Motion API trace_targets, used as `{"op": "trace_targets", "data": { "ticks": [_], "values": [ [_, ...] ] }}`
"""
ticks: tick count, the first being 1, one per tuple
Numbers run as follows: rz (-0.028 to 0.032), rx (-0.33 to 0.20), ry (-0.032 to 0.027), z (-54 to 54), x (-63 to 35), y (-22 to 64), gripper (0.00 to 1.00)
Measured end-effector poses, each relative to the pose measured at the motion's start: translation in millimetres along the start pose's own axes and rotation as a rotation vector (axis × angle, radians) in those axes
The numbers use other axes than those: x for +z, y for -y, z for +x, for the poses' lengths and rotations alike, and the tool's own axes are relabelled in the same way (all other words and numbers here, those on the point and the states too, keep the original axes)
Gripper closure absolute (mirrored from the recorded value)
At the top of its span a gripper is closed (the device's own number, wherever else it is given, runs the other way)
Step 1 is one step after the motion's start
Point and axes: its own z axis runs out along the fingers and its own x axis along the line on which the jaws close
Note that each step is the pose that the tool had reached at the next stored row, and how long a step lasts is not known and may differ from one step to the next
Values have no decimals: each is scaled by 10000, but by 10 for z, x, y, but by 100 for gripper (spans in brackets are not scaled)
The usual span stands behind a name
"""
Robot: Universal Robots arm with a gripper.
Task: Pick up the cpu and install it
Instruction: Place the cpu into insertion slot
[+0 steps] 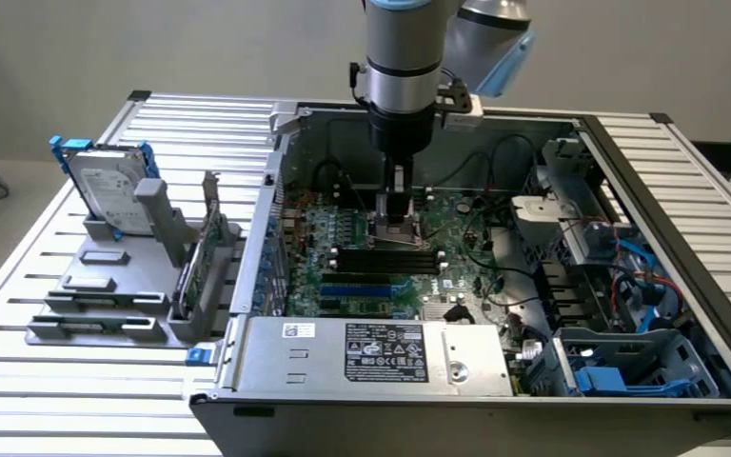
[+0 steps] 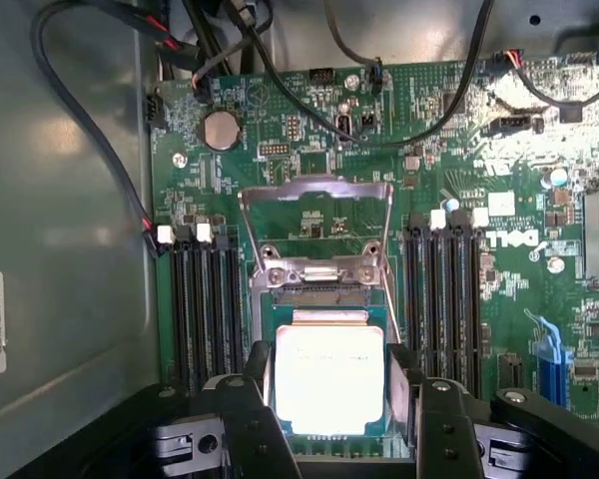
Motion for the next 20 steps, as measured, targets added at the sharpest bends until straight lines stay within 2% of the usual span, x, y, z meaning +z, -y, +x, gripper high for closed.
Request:
{"op": "trace_targets", "data": {
  "ticks": [3, 13, 17, 20],
  "values": [
    [-1, 3, -3, -6, 43, 55, 45],
    [-6, 3, -6, -13, 165, 62, 45],
    [-48, -18, -11, -15, 205, 58, 45],
    [-113, -60, -17, -17, 230, 55, 45]
  ]
}}
